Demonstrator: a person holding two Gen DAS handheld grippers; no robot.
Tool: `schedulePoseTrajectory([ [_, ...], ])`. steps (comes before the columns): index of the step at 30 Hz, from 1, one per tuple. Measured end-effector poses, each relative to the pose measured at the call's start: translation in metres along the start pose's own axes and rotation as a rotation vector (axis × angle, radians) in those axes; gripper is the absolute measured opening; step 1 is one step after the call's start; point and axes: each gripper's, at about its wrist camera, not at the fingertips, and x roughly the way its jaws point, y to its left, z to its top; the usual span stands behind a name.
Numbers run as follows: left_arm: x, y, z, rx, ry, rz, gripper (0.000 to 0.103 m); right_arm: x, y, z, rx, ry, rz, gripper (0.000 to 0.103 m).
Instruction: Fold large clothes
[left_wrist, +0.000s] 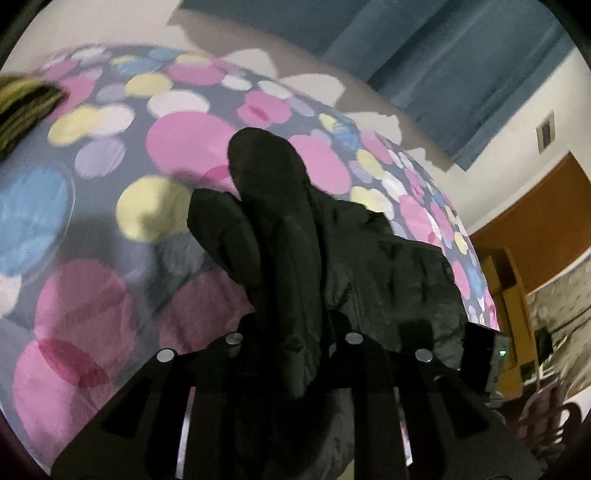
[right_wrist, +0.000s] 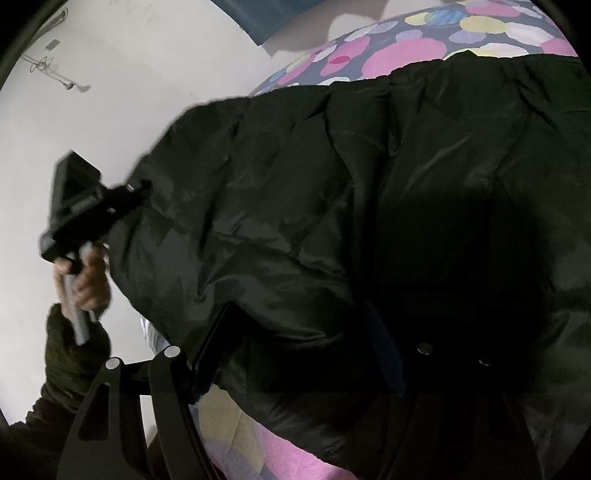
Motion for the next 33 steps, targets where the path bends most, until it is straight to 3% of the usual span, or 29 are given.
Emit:
schedulePoseTrajectory([
  [11,0.002,-0.132,0.021,0.225,0.023,0.134,0.017,-0.018,-0.011,0.013,0.021,0.03,0.101,0.07],
  [16,0.022,-0.192,0.017,0.358,0.045,0.189,0.017,-0.06,-0.027,0.021,0.033,-0.047,0.085,0.071],
  [19,0.044,-0.231,0.005,0.452,0.067,0.21,0.017,-0.093,-0.05,0.031,0.115,-0.121,0.117,0.071],
  [25,0.093,-0.292,-0.034,0.614,0.098,0.211,0.017,-0.157,-0.086,0.048,0.251,-0.279,0.281,0.071],
  [33,0.142,-0.33,-0.084,0.76,0.131,0.217,0.017,-0.153,-0.107,0.051,0.308,-0.244,0.286,0.071],
])
